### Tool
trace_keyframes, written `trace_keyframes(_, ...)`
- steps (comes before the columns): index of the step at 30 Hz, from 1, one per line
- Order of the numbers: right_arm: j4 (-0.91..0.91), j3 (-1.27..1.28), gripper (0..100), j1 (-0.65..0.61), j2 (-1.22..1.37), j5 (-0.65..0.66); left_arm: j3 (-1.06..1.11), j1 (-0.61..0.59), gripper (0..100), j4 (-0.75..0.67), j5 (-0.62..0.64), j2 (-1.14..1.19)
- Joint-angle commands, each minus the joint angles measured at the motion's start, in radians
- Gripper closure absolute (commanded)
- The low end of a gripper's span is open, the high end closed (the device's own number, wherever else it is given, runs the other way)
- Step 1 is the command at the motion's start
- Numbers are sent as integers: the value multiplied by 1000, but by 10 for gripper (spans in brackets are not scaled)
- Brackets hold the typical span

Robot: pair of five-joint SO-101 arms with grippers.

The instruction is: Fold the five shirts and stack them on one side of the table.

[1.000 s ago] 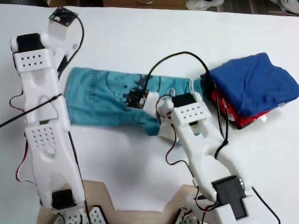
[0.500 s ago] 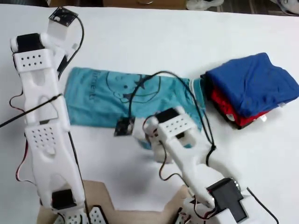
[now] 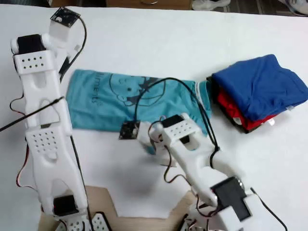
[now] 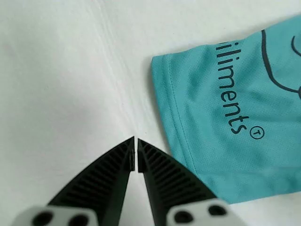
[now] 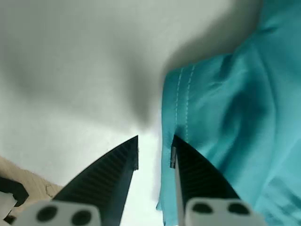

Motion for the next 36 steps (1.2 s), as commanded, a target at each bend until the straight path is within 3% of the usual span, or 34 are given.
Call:
trace_keyframes(1,-13,-31,889,24,84,9,-22,-8,977,5,-3,-11)
trace_keyframes(10,87,-126,753,16,122,11,-22,-9,977,3,-5,-11)
trace_keyframes(25,220,-207,752,18,-96,11,-22,-9,977,-15,-6,-9)
trace_keyframes(36,179,-132,752,22,-97,11,-22,-8,977,-12,-5,-9)
